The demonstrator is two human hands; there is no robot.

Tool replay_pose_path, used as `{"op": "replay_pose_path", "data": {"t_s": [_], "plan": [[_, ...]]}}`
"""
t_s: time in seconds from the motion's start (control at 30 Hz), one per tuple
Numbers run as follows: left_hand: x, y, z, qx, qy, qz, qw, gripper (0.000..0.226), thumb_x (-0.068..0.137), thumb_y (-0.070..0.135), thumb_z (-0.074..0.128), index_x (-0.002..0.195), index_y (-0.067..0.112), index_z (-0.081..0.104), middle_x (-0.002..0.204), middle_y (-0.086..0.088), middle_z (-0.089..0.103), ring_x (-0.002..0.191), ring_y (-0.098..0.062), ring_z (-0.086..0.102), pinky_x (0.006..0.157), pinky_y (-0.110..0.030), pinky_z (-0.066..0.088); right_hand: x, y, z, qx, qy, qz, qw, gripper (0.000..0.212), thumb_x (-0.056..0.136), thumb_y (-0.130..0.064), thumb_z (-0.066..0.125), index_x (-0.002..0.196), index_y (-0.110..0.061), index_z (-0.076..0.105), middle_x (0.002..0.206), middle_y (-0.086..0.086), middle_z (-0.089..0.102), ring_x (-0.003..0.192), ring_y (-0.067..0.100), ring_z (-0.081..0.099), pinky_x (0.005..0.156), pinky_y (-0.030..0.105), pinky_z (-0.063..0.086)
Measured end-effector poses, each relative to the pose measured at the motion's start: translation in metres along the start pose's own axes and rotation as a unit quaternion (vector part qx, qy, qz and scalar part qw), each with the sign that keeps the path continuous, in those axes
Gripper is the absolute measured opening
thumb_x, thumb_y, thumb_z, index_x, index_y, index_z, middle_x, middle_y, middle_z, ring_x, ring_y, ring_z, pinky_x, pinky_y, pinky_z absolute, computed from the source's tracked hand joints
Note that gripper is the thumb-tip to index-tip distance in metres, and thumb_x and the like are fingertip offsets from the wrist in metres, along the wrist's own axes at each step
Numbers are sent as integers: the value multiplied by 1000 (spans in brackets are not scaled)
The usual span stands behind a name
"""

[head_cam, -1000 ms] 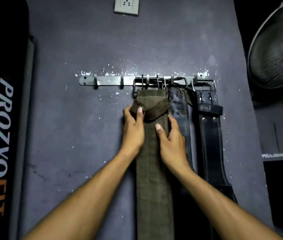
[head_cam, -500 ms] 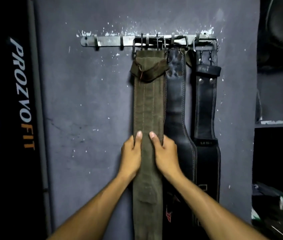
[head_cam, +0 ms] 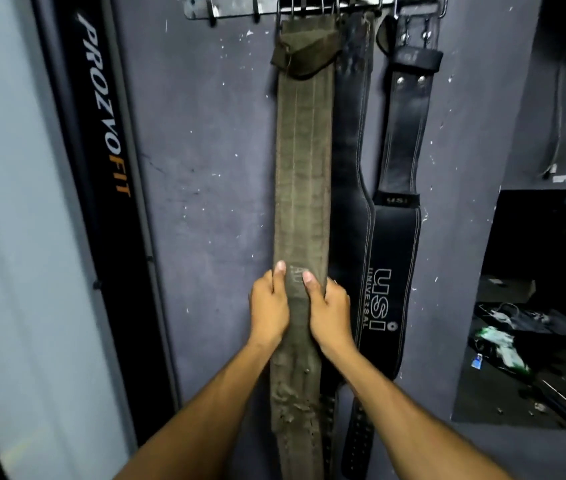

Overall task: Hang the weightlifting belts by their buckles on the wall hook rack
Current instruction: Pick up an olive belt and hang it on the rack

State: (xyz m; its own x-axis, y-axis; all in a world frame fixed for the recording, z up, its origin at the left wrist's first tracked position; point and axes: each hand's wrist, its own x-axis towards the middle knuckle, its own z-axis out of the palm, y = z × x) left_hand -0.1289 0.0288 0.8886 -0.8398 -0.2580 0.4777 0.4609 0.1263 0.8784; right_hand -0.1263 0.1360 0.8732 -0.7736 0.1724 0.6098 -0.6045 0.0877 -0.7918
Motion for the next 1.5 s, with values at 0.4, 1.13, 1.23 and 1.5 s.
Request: {"op": "replay_pose_path", "data": {"t_s": [0.4,1.13,1.23,1.5], "plan": [[-125,-60,-44,-20,-132,-103,986,31,107,37,49,120,19,72,110,2,81,107,-13,76,85,-23,61,-118,38,-38,-64,-145,87,984,22,95,-38,67,115,-31,74,106,-16,80,102,2,75,91,35,61],[-283,-149,-126,204,-208,-248,924,60,101,52,51,148,16,45,152,-8,56,143,-27,51,120,-41,39,-307,73,-78,-337,-147,331,869,63,99,-60,55,143,-15,50,120,14,73,116,37,67,91,40,54],[-305,-166,-131,190,-199,-297,914,46,101,51,53,135,20,54,138,-10,66,132,-31,60,111,-41,46,-320,90,-79,-334,-176,360,853,64,99,-60,55,146,-16,48,116,11,73,117,36,66,93,38,53],[-331,-219,-137,208,-155,-376,889,39,102,42,58,132,17,58,132,-8,69,128,-23,61,96,-25,42,-320,151,-66,-298,-259,407,824,59,100,-55,56,143,-16,51,115,8,72,119,35,64,97,39,50]]}}
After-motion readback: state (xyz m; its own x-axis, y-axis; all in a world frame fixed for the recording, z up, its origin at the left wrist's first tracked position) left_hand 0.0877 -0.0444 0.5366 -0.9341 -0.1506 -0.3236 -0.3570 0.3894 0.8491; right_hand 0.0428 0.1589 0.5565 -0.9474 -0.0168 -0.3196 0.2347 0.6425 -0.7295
